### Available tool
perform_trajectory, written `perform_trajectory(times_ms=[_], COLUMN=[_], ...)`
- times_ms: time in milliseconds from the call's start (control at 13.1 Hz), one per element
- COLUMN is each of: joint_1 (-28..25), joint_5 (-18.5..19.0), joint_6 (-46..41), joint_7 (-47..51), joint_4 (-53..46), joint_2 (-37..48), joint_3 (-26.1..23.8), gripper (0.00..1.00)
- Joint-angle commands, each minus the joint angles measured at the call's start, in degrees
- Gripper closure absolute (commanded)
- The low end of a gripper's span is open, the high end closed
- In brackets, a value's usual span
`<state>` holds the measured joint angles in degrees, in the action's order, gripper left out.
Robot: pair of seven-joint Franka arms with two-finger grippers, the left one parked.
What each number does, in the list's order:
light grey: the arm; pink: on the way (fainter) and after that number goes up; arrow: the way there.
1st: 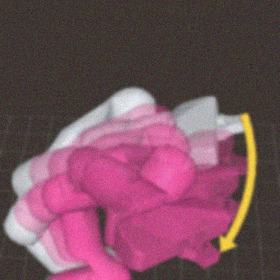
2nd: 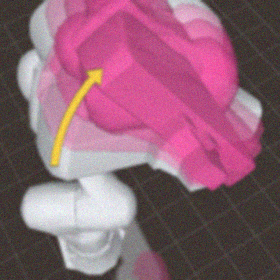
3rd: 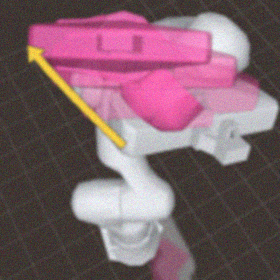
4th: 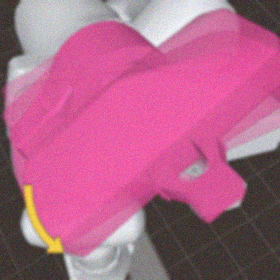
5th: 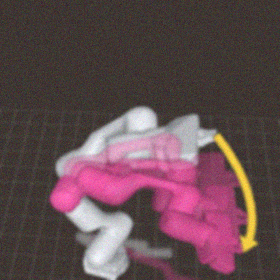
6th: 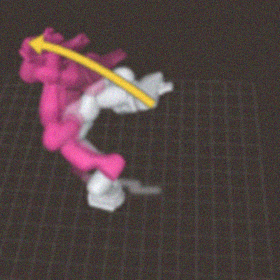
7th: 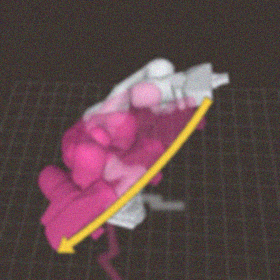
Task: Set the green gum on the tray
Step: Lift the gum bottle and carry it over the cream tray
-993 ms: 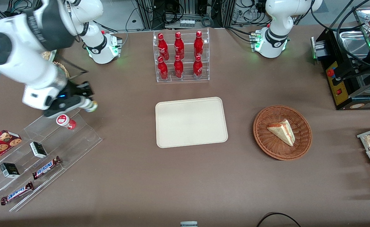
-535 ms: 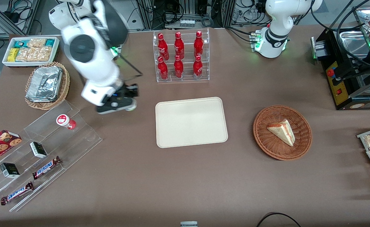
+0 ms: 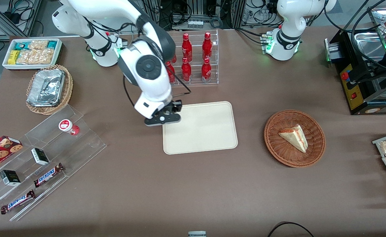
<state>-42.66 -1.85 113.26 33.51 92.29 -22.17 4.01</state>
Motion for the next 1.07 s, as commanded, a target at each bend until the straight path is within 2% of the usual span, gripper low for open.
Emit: perform_trajectory(times_ms=[0,458,993], joint_1=[-3.1,-7.9,-9.8], joint_5=[-1.1,-1.2,-1.2], joint_6=[4.0,13.7,18.8], joint_7=[5.1,13.7,14.0], joint_4=[-2.7,-3.0,-3.0], joint_2=[-4.9,-12.3,-16.5], joint_3=[0.6,0.6,0.7], gripper=[1.00,1.00,1.00])
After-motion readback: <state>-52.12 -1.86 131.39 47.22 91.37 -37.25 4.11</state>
